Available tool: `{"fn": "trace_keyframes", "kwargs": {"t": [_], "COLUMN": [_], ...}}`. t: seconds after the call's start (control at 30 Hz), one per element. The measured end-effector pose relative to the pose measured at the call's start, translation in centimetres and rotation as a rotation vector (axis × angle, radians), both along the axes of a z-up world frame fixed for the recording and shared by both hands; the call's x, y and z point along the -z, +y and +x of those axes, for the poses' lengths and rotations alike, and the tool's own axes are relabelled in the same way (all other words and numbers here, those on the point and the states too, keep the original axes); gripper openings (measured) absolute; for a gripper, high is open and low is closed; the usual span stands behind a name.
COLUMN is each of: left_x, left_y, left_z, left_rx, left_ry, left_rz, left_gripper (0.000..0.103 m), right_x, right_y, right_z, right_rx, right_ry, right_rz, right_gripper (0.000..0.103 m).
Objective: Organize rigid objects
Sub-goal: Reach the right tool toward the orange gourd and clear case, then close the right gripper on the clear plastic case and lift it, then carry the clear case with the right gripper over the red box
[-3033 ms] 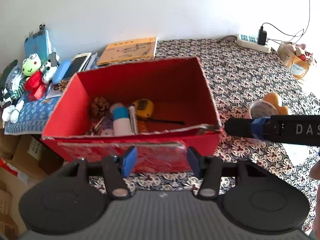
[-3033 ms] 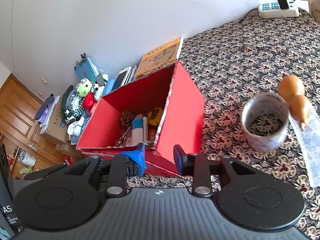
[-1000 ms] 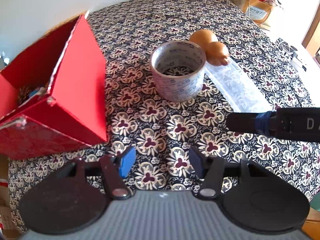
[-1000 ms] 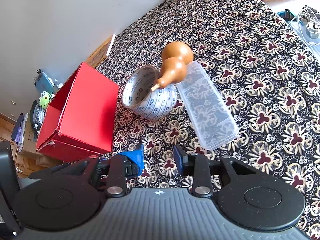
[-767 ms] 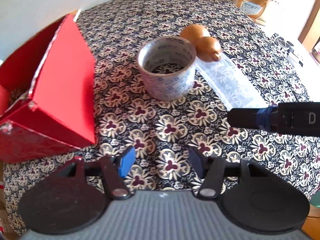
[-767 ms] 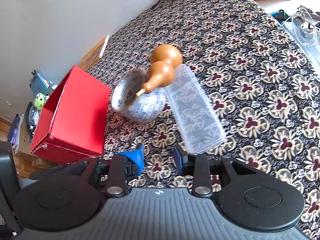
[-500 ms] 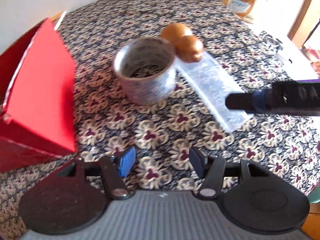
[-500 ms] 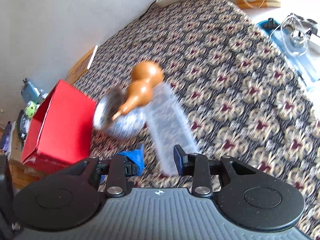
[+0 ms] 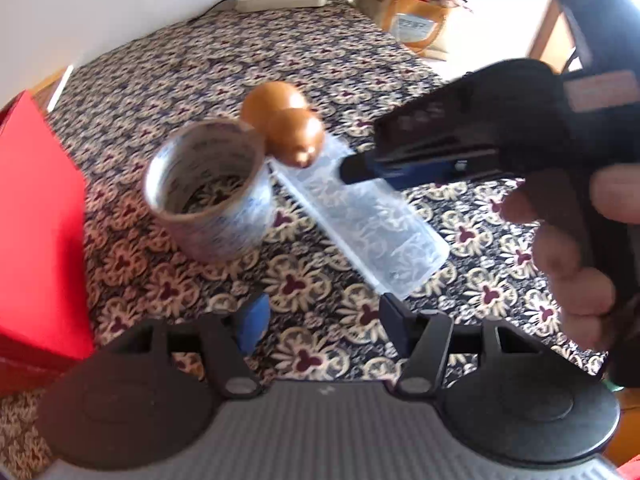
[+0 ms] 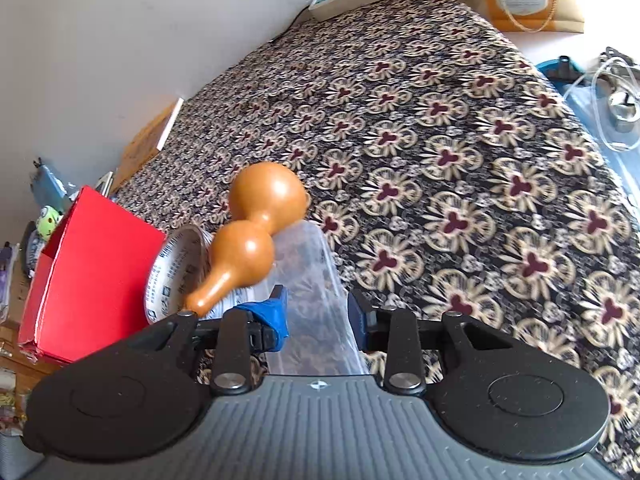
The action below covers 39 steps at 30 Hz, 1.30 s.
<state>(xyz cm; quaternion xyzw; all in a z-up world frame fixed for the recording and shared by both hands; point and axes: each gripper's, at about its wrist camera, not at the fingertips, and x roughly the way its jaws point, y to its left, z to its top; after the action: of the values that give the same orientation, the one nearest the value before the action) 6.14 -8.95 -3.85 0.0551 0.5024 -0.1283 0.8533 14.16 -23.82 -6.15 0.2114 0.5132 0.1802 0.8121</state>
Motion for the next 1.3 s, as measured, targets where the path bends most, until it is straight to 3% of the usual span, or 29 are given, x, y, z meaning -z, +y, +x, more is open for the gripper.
{"fn": "trace_keyframes", "kwargs": {"t": [0.2,0.4,0.5,0.83,1.03,1.3], "left_x": [0.4,0.8,1.1,1.2,1.1,1.8], "left_y": [-0.7,-0.9,-1.1,0.9,2.3,2.1], "left_z": [0.8,1.2,1.2,-2.1,-4.7,-4.0], "left_rx": [0.041,0.081,0.099,0.134,0.133,0.11], "left_ry": [0.002,0.013,0.017,0.037,0.048,0.022], "left_rz": [-0.036,-0.06,-0.053,-0.06,-0.058,-0.007], "left_gripper": [0.064,0.066,0.066,0.066,0.066,0.066], "right_x": [0.7,0.6,0.9,0.3,0.7,0.3], "right_y": [0.0,0.2,0.2,0.8,1.7,1.2], "right_z": [-0.3,-2.1,-3.3,-7.0,-9.6,-9.8], "right_rx": [-0.018,-0.04,-0.049,-0.107,-0.145,-0.064], "right_ry": [0.047,0.013,0.039,0.083,0.165,0.156], "right_rz": [0.097,0.089,0.119,0.122,0.169,0.148], "right_gripper": [0.018,0.016,0.015,0.016,0.018,0.02]}}
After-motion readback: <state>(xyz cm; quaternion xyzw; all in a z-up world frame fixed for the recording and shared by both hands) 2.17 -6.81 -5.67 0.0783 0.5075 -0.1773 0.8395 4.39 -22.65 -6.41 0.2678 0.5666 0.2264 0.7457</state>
